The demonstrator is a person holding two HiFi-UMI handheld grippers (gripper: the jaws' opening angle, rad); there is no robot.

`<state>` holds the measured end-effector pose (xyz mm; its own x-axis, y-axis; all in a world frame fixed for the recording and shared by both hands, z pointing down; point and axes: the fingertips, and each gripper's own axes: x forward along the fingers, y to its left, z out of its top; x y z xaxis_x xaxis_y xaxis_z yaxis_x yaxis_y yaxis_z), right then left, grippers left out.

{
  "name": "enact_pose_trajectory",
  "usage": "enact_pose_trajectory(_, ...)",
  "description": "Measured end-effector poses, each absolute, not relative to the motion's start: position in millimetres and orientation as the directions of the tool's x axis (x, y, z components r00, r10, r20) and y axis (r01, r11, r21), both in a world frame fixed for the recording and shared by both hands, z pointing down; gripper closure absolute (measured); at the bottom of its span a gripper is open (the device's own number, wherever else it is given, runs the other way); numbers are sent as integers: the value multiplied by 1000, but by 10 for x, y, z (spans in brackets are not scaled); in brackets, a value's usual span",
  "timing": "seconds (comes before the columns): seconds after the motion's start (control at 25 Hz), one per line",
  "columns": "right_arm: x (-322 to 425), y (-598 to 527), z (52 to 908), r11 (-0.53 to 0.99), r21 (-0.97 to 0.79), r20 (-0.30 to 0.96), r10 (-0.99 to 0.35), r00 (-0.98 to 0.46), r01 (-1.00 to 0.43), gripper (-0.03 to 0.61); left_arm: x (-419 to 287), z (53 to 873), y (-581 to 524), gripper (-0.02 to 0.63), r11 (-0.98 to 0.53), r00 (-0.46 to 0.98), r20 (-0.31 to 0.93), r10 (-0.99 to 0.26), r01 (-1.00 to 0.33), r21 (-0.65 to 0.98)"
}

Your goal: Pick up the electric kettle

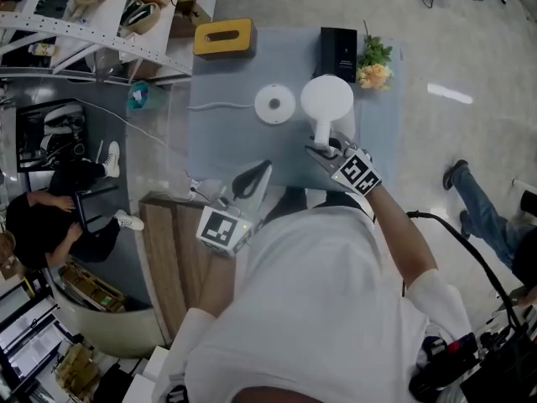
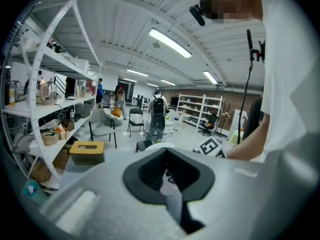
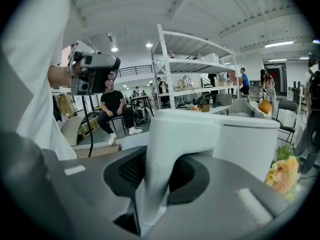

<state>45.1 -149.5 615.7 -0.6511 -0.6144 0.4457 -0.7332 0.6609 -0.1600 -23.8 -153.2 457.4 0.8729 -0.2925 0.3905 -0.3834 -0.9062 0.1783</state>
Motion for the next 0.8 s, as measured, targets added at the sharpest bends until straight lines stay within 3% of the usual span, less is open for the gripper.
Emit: enact_pose_trajectory(0.8,643,-1199,6401,586,-149,508,-646,-570,-796,480,11,4702,-1476,611,-933,906,359,-223,-305,190)
